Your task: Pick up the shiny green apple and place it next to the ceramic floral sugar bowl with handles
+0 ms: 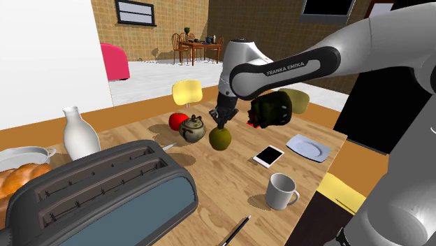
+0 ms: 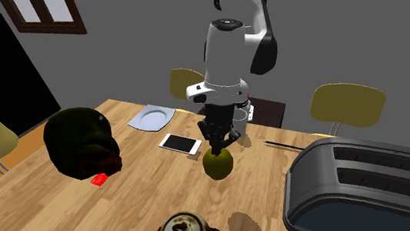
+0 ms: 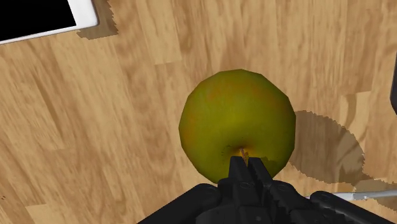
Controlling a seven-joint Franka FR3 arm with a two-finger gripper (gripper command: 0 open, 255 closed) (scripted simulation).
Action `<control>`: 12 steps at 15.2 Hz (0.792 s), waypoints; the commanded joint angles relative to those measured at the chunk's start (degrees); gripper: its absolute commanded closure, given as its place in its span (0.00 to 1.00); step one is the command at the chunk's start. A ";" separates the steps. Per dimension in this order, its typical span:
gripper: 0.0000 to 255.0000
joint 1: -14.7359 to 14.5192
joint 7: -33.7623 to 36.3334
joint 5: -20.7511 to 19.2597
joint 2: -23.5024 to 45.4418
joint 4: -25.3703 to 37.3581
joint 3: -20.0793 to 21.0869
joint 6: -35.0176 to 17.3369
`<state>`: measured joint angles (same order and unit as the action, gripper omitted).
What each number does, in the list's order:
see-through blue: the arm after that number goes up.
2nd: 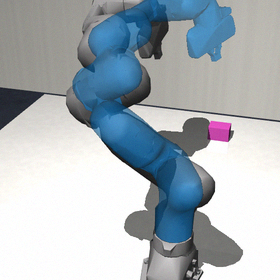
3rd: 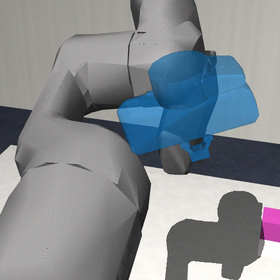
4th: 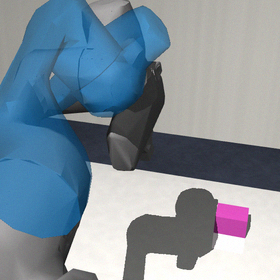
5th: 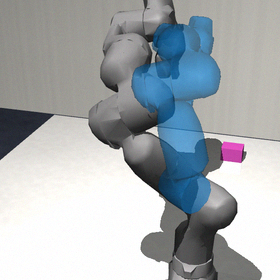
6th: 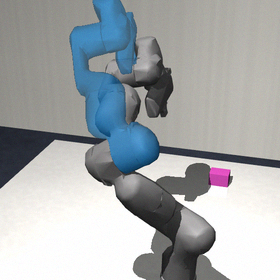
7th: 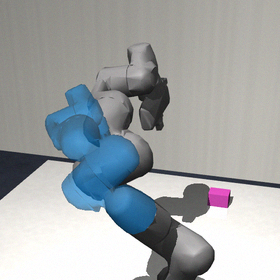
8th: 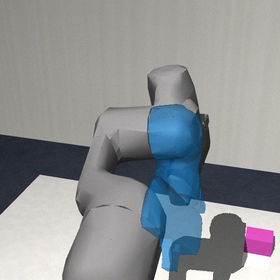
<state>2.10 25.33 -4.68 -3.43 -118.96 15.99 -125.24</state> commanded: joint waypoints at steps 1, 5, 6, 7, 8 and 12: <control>1.00 0.02 0.27 -0.32 0.65 -0.85 0.02 -1.50; 1.00 0.03 0.86 -0.93 1.75 -2.80 0.07 -4.47; 1.00 0.03 1.03 -1.10 2.05 -3.25 0.08 -5.21; 1.00 0.04 1.20 -1.28 2.37 -3.69 0.09 -5.95; 1.00 0.04 1.37 -1.47 2.70 -4.12 0.10 -6.69; 1.00 0.04 2.04 -2.22 3.95 -5.53 0.10 -9.26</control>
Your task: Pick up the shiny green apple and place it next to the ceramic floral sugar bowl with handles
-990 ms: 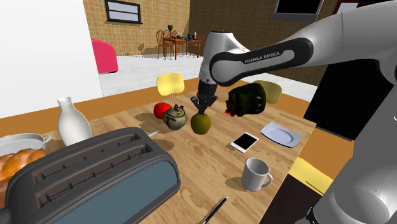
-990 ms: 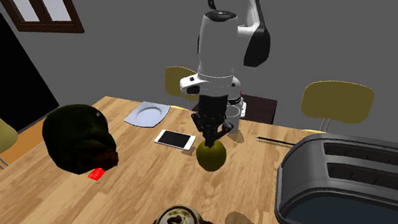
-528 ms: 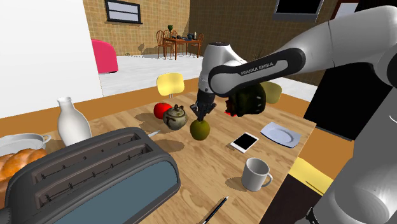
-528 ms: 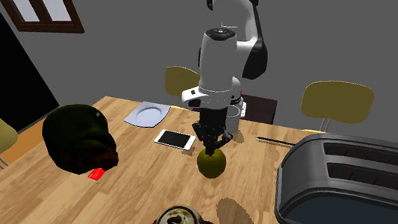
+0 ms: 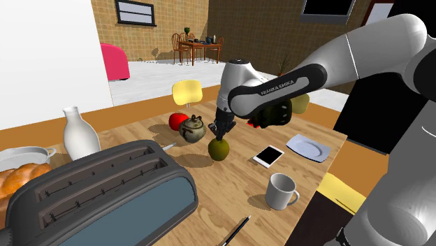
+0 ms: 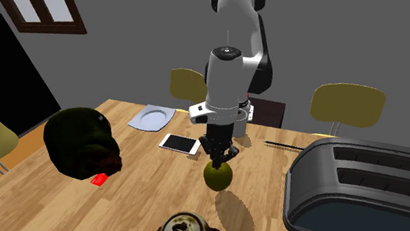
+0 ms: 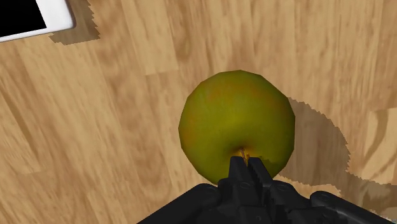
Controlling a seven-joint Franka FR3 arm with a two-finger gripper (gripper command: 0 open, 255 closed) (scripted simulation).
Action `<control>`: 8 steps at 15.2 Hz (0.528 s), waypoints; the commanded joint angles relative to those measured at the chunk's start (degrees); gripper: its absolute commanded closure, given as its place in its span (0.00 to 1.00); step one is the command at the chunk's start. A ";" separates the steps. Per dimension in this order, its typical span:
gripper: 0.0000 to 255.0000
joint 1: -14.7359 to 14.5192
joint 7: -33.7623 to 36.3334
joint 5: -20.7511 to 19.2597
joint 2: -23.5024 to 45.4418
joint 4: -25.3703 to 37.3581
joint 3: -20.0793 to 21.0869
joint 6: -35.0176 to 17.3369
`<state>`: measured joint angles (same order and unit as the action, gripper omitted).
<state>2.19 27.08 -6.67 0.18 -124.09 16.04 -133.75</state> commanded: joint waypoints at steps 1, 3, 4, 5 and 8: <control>1.00 -0.05 0.29 -0.23 0.34 -0.41 0.05 -0.75; 1.00 -0.05 0.30 -0.23 0.34 -0.40 0.04 -0.75; 1.00 -0.05 0.30 -0.23 0.34 -0.40 0.04 -0.75; 1.00 -0.05 0.30 -0.23 0.34 -0.40 0.04 -0.75; 0.00 -0.05 0.30 -0.23 0.34 -0.40 0.04 -0.75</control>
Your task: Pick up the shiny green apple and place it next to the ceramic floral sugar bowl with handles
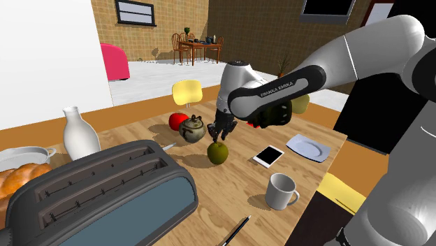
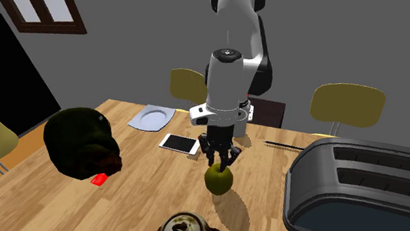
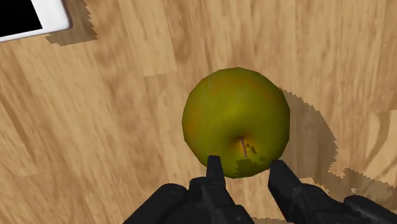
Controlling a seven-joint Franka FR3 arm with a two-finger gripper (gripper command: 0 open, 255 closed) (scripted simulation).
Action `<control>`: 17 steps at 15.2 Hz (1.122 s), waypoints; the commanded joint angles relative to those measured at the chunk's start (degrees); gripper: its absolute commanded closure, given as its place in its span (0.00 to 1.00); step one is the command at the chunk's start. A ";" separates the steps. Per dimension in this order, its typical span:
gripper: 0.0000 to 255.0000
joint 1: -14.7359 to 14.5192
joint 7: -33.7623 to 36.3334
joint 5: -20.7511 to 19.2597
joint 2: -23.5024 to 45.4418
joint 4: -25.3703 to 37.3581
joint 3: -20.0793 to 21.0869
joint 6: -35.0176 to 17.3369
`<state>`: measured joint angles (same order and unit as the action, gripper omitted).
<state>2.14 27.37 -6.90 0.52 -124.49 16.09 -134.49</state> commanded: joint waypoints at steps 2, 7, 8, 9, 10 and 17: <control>0.00 0.00 0.00 0.00 0.00 0.00 0.00 -0.01; 0.00 -0.08 -0.85 1.25 -2.49 1.14 0.09 3.47; 0.00 -0.14 -1.22 1.79 -3.63 1.83 0.10 5.24; 0.00 -0.19 -1.48 2.17 -4.48 2.43 0.11 6.65; 0.00 -0.19 -1.48 2.17 -4.48 2.43 0.10 6.65; 0.00 -0.20 -1.48 2.17 -4.48 2.43 0.09 6.65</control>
